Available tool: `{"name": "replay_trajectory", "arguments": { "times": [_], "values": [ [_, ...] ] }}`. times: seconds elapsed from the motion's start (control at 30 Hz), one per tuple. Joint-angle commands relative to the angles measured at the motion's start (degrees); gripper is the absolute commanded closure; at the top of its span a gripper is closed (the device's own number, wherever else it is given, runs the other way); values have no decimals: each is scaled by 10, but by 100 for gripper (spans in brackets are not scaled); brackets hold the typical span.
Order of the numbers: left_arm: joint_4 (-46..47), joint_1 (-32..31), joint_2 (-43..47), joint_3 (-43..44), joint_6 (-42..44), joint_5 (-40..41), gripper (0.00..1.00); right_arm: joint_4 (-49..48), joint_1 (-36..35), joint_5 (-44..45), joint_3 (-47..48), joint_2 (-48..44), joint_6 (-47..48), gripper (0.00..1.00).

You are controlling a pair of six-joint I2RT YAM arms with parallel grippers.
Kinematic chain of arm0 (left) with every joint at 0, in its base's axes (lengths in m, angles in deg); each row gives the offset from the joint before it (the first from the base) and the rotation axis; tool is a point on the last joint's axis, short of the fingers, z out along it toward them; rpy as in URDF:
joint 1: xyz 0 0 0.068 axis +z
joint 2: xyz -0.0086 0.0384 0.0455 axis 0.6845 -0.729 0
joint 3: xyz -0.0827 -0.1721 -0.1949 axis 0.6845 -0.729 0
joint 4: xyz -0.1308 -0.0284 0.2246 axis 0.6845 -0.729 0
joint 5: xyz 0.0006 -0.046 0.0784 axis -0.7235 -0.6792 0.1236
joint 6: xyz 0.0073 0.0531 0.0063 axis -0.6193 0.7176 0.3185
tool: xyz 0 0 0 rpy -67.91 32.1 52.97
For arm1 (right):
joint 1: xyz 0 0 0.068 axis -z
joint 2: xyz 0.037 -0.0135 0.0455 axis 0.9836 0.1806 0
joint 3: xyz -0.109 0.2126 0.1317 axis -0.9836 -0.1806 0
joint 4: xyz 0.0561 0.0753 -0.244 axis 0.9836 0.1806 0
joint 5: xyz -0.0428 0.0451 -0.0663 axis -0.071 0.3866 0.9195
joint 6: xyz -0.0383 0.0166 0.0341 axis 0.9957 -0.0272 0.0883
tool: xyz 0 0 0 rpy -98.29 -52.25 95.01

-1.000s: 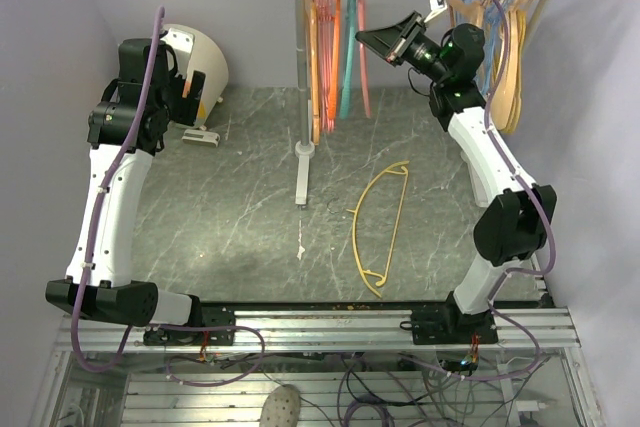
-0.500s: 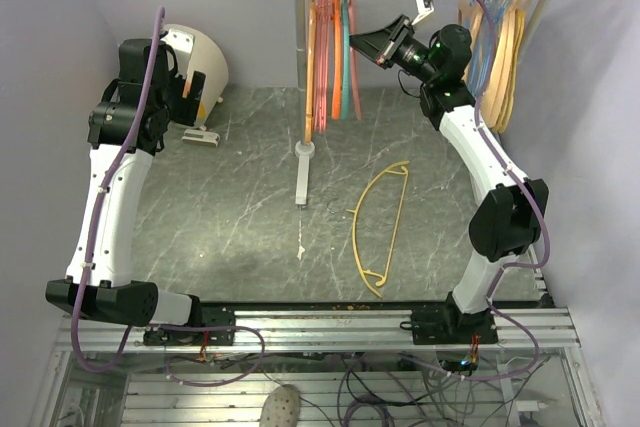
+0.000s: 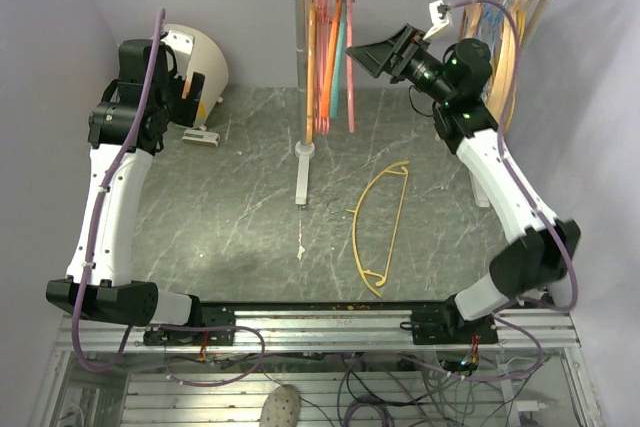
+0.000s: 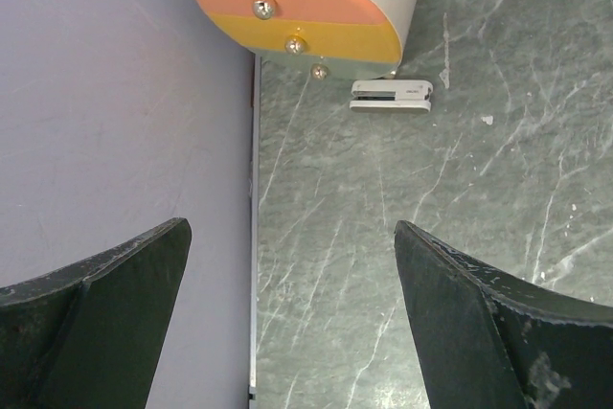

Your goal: Organize the hangers

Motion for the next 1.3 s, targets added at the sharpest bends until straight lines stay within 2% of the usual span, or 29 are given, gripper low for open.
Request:
{"name": "replay_trajectory", "arguments": {
  "times": [0.0,0.07,0.2,0.33,0.43,0.5,0.6,0.73,0.97,1.17,1.27],
  "values": [
    [11,13,0,1,4,-5,1,62,-39,94,-28,-114,123,0],
    [12,19,0,-5,5,-4,1,71,-53,115,-83,-166,151,0],
    [10,27,1,-13,5,-5,2,60,-75,129,-254,-281,182,0],
    [10,57,4,-11,-12,-37,0,107,-98,170,-428,-368,188,0],
    [2,65,-3,-4,-17,-71,0,152,-141,224,-504,-401,170,2],
    [1,65,-6,-1,-17,-77,0,177,-178,293,-531,-409,157,3],
    [0,65,-8,2,-18,-84,0,212,-223,392,-550,-394,119,4],
    [-1,65,-3,-2,-18,-91,1,265,-268,490,-537,-322,77,7],
    [0,65,4,-12,-15,-96,1,329,-345,557,-465,-148,49,7],
    [0,65,7,-11,-15,-98,1,329,-355,602,-469,-116,29,14],
    [0,65,6,-11,-15,-99,1,323,-355,600,-471,-104,40,23]
  ]
}}
